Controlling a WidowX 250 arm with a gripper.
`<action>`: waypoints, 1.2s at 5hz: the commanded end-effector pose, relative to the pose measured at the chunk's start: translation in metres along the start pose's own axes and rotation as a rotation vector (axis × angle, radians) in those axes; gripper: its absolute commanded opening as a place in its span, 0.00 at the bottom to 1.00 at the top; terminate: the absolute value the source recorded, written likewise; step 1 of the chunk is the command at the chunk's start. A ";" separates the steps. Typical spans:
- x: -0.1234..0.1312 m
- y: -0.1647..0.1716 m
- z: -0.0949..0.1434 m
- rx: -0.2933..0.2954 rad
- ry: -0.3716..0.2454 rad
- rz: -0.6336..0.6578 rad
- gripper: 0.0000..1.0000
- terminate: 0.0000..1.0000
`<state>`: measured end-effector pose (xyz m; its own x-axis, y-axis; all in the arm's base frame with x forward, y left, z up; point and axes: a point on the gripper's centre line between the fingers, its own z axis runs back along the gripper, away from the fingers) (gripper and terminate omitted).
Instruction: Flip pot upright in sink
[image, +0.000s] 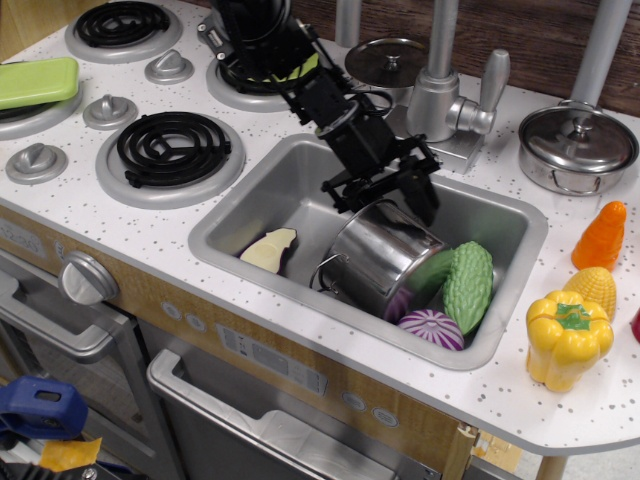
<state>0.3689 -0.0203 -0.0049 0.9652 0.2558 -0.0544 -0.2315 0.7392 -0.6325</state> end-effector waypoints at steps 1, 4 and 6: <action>0.003 -0.015 0.009 0.111 -0.120 -0.044 0.00 0.00; 0.009 -0.048 0.049 0.535 -0.203 -0.150 0.00 0.00; 0.007 -0.052 0.033 0.771 -0.396 -0.268 0.00 0.00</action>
<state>0.3717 -0.0369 0.0117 0.9325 0.0999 0.3472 -0.1590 0.9764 0.1463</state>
